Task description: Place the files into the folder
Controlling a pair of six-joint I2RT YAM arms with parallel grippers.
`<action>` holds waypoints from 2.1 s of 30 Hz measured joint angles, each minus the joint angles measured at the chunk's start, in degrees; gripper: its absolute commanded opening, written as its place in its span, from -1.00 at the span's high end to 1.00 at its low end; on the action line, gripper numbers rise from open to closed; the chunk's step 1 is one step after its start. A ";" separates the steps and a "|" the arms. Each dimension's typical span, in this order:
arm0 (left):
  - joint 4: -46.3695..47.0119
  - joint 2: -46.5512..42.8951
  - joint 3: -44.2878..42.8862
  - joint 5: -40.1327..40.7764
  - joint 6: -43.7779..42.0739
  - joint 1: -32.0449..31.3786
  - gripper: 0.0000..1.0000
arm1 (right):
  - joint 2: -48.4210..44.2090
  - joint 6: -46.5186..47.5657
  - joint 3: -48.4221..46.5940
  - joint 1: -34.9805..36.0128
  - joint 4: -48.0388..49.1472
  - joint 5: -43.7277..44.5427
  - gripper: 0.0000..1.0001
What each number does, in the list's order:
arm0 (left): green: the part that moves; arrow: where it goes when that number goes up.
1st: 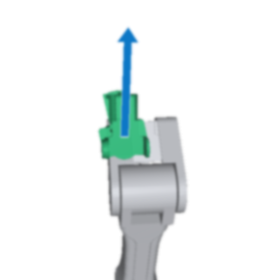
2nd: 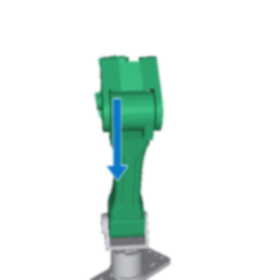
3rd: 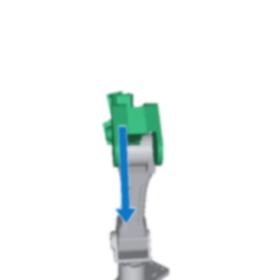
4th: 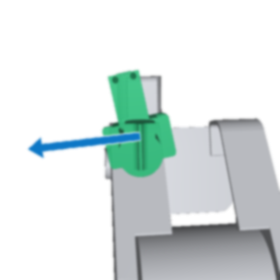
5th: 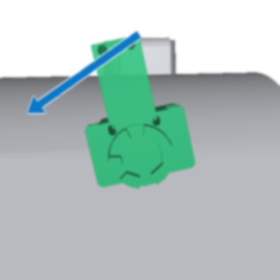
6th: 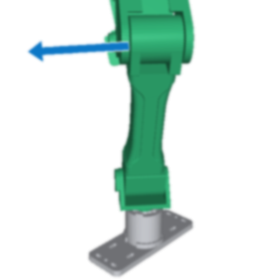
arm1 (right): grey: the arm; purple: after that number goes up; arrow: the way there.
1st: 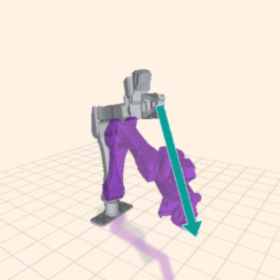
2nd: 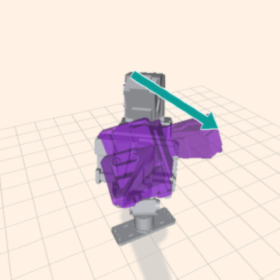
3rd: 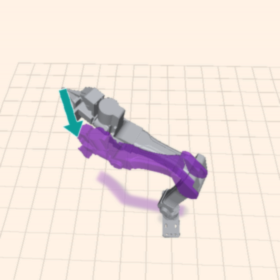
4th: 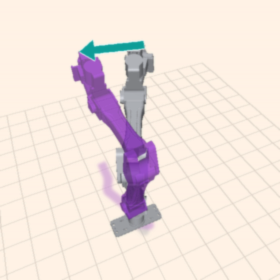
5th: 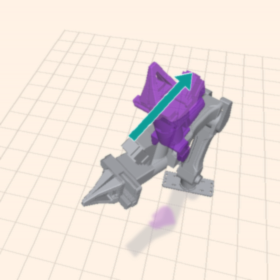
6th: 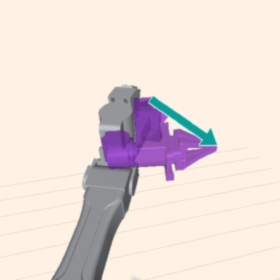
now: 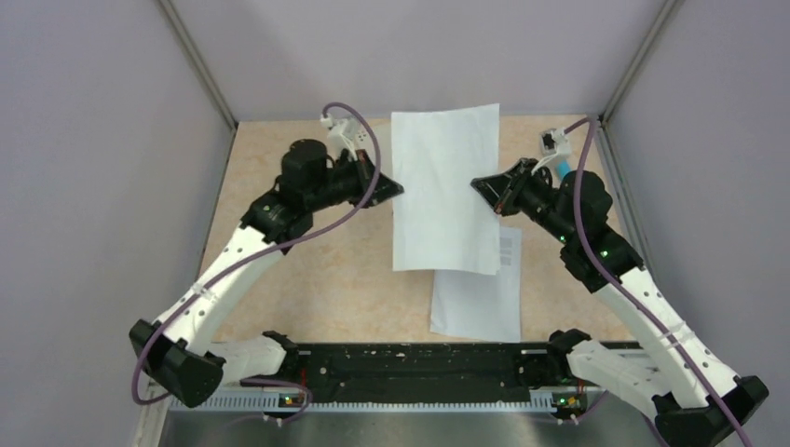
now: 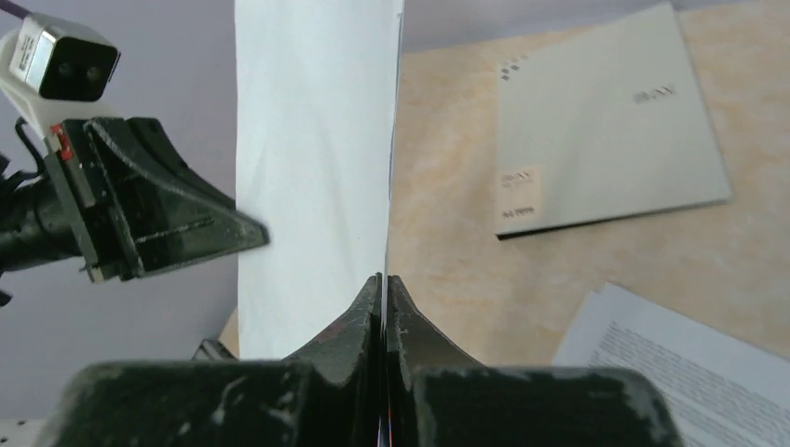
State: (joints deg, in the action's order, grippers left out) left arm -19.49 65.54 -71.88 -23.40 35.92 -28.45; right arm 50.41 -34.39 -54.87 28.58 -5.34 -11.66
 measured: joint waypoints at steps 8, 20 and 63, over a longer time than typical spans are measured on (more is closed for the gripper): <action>2.34 15.87 4.35 7.21 4.76 -12.70 1.00 | -1.70 0.24 1.70 0.00 -23.69 13.86 1.00; 7.50 35.89 5.05 11.13 10.47 -20.48 1.00 | -1.40 -3.63 16.61 0.00 -34.62 25.86 1.00; 7.50 41.51 5.03 16.24 10.27 -21.05 -0.28 | 18.03 -2.16 21.16 -5.01 -20.15 32.94 -0.74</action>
State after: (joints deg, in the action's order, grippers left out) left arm -11.99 107.04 -66.85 -7.16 46.19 -49.50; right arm 68.45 -36.56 -33.71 23.57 -25.50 21.28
